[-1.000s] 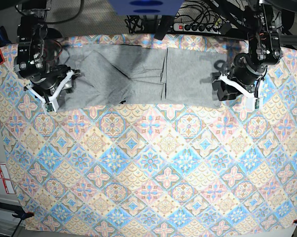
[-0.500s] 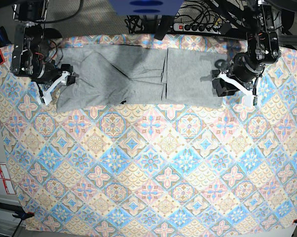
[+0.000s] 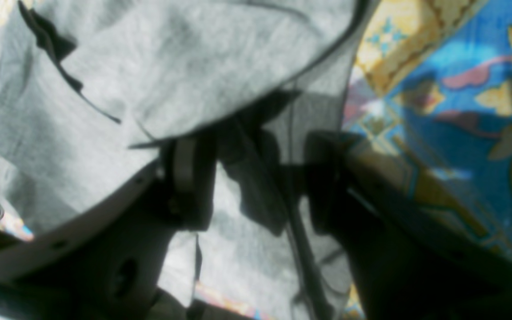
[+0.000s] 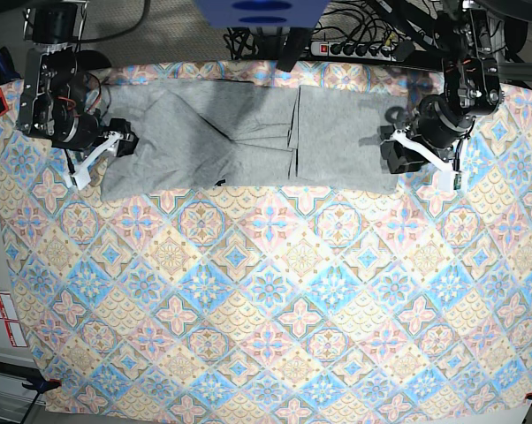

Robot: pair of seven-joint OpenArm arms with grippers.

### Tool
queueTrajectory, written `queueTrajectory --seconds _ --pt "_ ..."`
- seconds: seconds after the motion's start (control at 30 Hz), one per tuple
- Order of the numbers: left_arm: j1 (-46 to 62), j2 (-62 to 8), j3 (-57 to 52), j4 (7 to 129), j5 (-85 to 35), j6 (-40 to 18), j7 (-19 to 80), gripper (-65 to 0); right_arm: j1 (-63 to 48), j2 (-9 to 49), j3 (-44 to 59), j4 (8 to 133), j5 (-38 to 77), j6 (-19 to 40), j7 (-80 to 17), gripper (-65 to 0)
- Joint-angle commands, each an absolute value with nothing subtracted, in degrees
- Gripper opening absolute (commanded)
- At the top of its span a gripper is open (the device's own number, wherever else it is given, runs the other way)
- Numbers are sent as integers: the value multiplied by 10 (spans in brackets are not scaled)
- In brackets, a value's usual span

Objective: Fold the T-shirt properly

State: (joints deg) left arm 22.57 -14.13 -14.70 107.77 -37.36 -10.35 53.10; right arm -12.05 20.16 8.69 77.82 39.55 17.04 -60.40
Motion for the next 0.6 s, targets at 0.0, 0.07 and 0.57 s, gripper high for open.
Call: queueTrajectory --seconds 0.0,0.07,0.57 --pt "224 -145 -148 1088 -379 -106 521 -482 -122 204 85 771 381 166 -611 -335" --pt "224 -145 -148 1088 -379 -106 521 -482 -123 204 83 770 381 166 -611 -335" --pt "224 -145 -148 1088 -379 -106 521 -482 -123 221 110 833 401 167 -637 -335"
